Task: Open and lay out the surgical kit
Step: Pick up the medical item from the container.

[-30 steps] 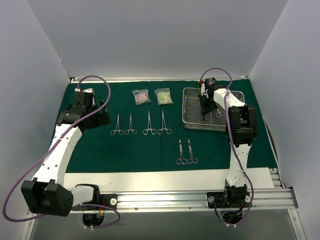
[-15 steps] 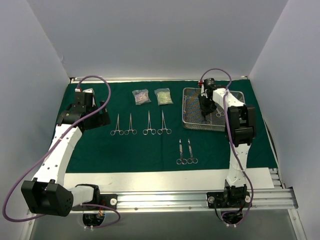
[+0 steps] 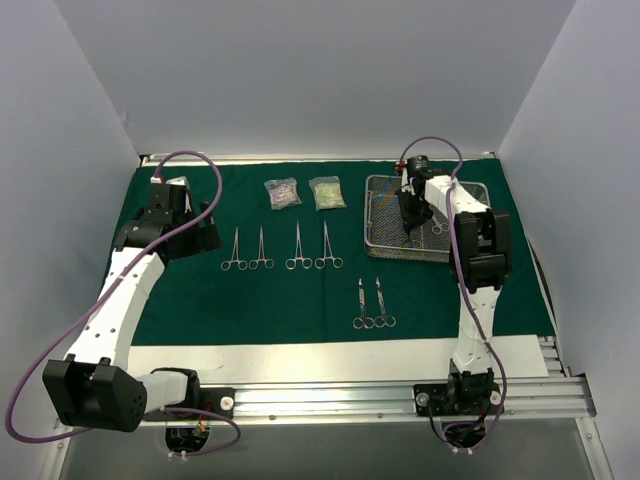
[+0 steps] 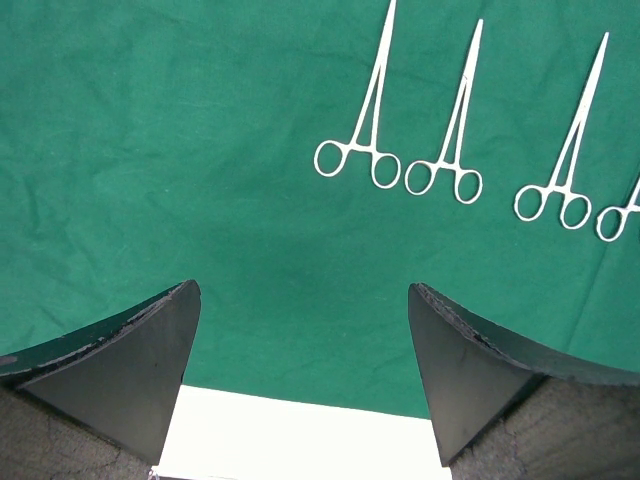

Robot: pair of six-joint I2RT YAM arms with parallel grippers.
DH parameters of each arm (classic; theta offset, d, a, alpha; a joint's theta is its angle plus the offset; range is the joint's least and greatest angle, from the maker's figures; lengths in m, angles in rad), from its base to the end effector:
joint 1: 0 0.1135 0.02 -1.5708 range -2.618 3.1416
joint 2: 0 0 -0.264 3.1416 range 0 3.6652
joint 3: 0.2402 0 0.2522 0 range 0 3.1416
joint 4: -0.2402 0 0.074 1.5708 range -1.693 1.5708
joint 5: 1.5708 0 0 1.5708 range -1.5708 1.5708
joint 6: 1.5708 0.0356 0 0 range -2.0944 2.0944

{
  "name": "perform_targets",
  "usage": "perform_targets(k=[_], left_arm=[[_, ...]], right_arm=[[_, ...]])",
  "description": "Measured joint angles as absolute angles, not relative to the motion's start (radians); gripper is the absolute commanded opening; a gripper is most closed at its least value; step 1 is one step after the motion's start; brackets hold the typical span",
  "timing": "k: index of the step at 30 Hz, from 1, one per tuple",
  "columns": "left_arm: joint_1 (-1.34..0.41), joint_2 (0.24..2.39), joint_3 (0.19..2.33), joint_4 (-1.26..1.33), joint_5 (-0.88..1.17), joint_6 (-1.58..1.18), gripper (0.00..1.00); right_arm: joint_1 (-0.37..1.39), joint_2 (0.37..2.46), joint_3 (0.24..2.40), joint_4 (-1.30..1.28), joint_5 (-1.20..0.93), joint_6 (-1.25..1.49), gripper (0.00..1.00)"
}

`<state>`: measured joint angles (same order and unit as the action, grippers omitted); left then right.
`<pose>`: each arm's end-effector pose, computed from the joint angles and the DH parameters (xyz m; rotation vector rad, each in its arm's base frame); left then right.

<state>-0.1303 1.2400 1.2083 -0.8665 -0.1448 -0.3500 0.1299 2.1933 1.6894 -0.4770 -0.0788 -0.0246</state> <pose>0.2476 -0.0273 0.3300 -0.3310 2.4338 -0.0312 0.4739 0.0647 0.1713 -0.2275 2.5431 0.1413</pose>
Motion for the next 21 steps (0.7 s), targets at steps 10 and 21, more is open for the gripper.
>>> perform_targets(k=[10, 21], left_arm=[[-0.13, 1.259, 1.244, -0.879, -0.178, -0.344, 0.94], [-0.13, 1.255, 1.306, -0.933, -0.246, -0.332, 0.94]], right_arm=[[0.135, 2.143, 1.709, -0.557, -0.052, 0.071, 0.0], [0.209, 1.888, 1.71, -0.596, 0.03, 0.184, 0.0]])
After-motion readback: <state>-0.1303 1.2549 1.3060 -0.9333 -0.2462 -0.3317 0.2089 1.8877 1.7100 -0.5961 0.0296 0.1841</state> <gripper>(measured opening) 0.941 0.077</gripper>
